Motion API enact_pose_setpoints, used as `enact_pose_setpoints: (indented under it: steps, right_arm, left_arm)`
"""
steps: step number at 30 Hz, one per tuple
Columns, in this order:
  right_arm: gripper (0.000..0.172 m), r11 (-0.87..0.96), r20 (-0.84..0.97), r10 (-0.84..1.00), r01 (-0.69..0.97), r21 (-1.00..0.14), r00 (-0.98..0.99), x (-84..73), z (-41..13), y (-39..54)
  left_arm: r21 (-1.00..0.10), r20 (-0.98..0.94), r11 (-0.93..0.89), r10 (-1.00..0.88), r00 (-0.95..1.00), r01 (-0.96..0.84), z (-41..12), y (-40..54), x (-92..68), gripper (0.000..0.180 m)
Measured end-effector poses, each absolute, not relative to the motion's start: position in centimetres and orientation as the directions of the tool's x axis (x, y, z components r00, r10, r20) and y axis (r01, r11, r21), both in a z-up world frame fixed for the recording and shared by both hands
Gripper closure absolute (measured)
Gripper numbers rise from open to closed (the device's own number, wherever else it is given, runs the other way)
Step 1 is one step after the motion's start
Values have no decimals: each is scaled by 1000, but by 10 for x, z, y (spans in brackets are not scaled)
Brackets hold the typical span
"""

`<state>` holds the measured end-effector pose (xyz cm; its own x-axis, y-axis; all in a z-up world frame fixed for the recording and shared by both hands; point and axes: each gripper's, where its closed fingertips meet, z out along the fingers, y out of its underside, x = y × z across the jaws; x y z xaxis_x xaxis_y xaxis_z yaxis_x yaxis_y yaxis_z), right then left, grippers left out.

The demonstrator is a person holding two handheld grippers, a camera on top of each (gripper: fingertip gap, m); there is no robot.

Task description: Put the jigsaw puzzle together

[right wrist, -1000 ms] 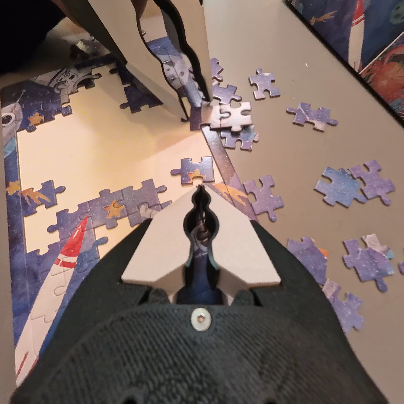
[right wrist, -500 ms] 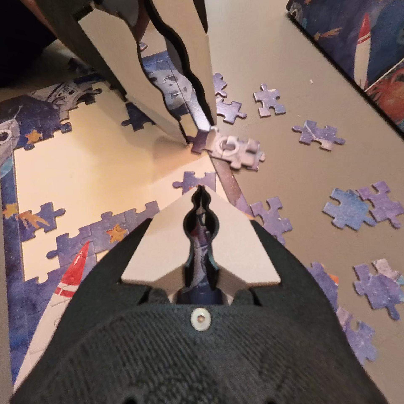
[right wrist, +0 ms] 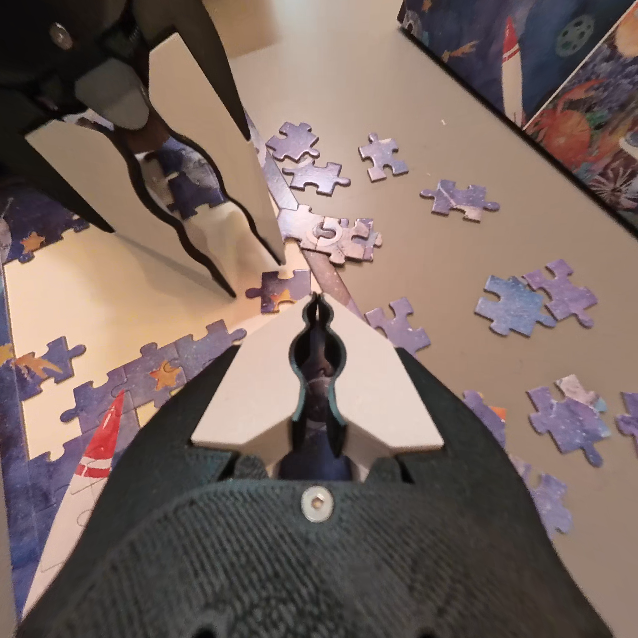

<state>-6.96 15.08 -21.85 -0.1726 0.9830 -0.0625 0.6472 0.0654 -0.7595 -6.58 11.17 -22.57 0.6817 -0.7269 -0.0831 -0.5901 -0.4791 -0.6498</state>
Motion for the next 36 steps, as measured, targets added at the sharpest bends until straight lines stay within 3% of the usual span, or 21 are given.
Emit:
enact_pose_setpoints:
  steps: [20,36]
  right_arm:
    - [172,55,-77,981,635,-771,-178,-69,-214,151]
    - [172,75,-49,984,637,-767,-174,-66,-213,154]
  left_arm:
    - [-656,-50,-516,-699,714,-551,-228,115,-64,143]
    - [-619,-99,-535,-673,733,-575,-229,117,-73,167]
